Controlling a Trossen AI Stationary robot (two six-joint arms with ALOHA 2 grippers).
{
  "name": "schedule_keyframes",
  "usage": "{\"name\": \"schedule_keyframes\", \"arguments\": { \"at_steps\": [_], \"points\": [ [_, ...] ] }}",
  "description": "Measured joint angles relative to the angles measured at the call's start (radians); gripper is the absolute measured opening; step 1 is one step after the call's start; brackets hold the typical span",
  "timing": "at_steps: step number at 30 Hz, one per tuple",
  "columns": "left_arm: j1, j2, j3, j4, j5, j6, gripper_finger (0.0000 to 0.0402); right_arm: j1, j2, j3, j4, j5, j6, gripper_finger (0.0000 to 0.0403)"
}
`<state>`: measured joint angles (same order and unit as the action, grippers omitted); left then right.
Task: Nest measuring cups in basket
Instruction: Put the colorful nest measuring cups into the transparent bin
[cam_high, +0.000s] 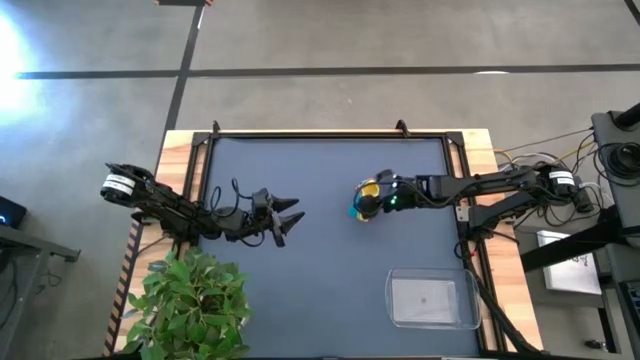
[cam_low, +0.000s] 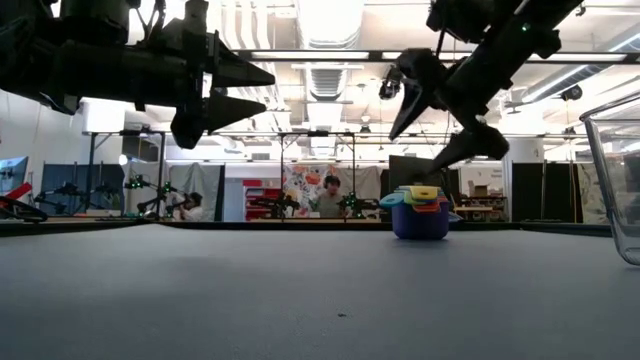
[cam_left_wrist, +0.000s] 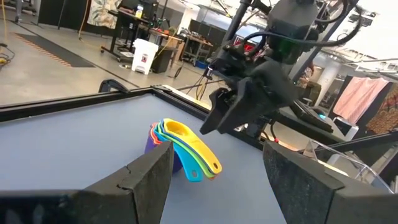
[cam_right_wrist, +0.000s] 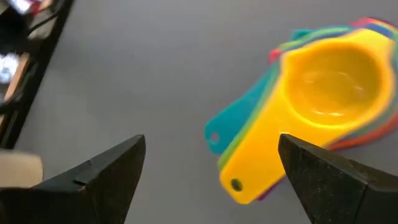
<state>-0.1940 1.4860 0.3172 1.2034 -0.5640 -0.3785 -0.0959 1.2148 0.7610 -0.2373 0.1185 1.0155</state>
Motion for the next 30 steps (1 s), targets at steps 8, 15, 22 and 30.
{"name": "schedule_keyframes", "arguments": {
  "at_steps": [8, 15, 22, 30],
  "points": [
    [0.0, 0.0, 0.002, -0.007, 0.0, 0.002, 0.0232, -0.007, -0.001, 0.008, 0.059, 0.013, -0.007, 0.0348],
    [0.0, 0.0, 0.011, -0.017, 0.0, 0.007, 0.0232, -0.007, 0.001, 0.082, -0.1, 0.02, 0.119, 0.0348],
    [0.0, 0.0, 0.011, -0.018, 0.0, 0.007, 0.0232, 0.016, 0.085, 0.243, -0.438, 0.127, 0.209, 0.0348],
    [0.0, 0.0, 0.011, -0.019, 0.0, 0.01, 0.0232, 0.034, 0.298, 0.429, -0.531, 0.144, 0.218, 0.0348]
  ]
}}
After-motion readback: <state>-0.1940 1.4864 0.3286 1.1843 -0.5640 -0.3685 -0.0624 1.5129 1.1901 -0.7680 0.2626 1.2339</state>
